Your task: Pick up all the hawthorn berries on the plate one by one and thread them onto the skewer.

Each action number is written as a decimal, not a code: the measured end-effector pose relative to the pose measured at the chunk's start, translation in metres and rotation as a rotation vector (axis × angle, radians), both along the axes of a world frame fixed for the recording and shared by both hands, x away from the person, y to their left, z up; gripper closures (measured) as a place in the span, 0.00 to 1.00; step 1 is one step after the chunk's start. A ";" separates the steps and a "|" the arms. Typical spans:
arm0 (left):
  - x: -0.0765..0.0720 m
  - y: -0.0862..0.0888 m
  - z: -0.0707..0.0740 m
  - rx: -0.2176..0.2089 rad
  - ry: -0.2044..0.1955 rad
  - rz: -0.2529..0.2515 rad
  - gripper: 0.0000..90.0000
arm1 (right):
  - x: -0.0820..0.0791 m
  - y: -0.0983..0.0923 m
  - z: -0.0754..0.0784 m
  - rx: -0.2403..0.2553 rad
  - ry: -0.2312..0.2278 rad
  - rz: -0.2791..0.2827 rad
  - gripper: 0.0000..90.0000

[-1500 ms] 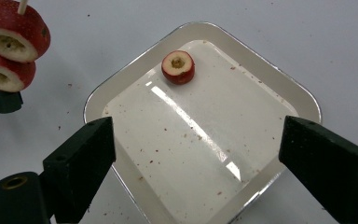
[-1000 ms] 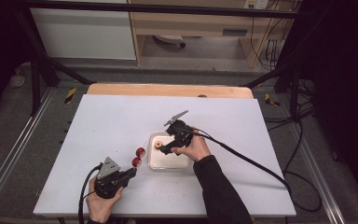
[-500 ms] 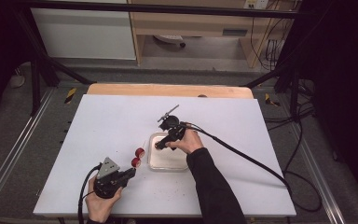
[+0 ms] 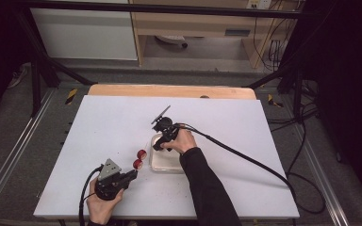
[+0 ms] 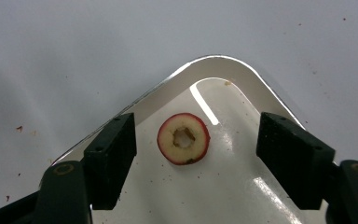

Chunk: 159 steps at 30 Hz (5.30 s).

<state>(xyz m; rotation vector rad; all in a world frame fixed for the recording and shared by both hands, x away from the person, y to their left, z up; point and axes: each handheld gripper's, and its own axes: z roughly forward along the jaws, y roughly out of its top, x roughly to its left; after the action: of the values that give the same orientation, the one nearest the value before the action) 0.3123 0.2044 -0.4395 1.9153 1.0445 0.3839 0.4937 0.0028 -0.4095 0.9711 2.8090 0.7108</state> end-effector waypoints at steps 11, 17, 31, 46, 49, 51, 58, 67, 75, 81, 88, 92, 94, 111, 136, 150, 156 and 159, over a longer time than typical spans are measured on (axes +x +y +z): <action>0.000 0.000 0.000 0.004 0.002 -0.003 0.98 | 0.001 0.007 -0.007 -0.036 0.020 0.026 0.53; 0.000 0.000 -0.001 0.001 0.005 -0.008 0.98 | 0.001 0.009 -0.009 -0.054 0.026 0.031 0.61; 0.000 -0.002 -0.001 0.000 0.002 -0.007 0.98 | -0.004 0.002 0.008 -0.015 0.032 -0.025 0.69; -0.001 -0.014 0.002 0.000 -0.009 -0.025 0.98 | -0.024 -0.036 0.035 0.143 0.049 -0.147 0.69; -0.001 -0.017 0.002 -0.001 -0.011 -0.026 0.98 | -0.028 -0.047 0.036 0.200 0.051 -0.189 0.69; -0.001 -0.020 0.003 0.002 -0.012 -0.033 0.98 | -0.031 -0.055 0.037 0.238 0.046 -0.208 0.69; -0.001 -0.029 0.002 -0.008 -0.018 -0.040 0.98 | -0.042 -0.076 0.034 0.350 0.022 -0.263 0.69; -0.001 -0.046 0.002 -0.017 -0.018 -0.043 0.98 | -0.062 -0.102 0.024 0.572 -0.030 -0.350 0.69; -0.002 -0.059 0.002 -0.037 -0.006 -0.030 0.98 | -0.069 -0.117 0.016 0.713 -0.068 -0.419 0.69; -0.003 -0.068 0.002 -0.059 -0.005 -0.022 0.98 | -0.071 -0.119 0.014 0.778 -0.084 -0.448 0.69; -0.003 -0.080 0.003 -0.103 -0.009 -0.001 0.98 | -0.077 -0.117 0.017 0.885 -0.103 -0.465 0.69; -0.002 -0.084 0.002 -0.121 -0.017 0.012 0.98 | -0.080 -0.116 0.020 0.932 -0.112 -0.476 0.69; -0.002 -0.087 0.002 -0.126 -0.022 0.016 0.98 | -0.080 -0.116 0.021 0.950 -0.118 -0.482 0.69; 0.002 -0.103 0.002 -0.159 -0.032 0.028 0.98 | -0.083 -0.116 0.026 1.057 -0.138 -0.512 0.69; 0.005 -0.109 0.005 -0.210 -0.031 0.048 0.98 | -0.087 -0.115 0.026 1.082 -0.138 -0.497 0.69; 0.007 -0.108 0.005 -0.260 -0.016 0.053 0.98 | -0.093 -0.112 0.022 1.051 -0.158 -0.474 0.69; 0.010 -0.106 0.006 -0.281 0.005 0.050 0.98 | -0.096 -0.111 0.020 1.038 -0.175 -0.442 0.69; 0.010 -0.107 0.005 -0.276 0.006 0.044 0.98 | -0.097 -0.111 0.020 1.023 -0.185 -0.432 0.69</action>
<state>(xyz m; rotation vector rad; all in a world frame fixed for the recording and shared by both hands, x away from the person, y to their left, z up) 0.3224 0.0974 -0.4343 1.6508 1.0855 0.2438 0.3966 -0.1085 -0.3891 1.4257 1.8577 2.0625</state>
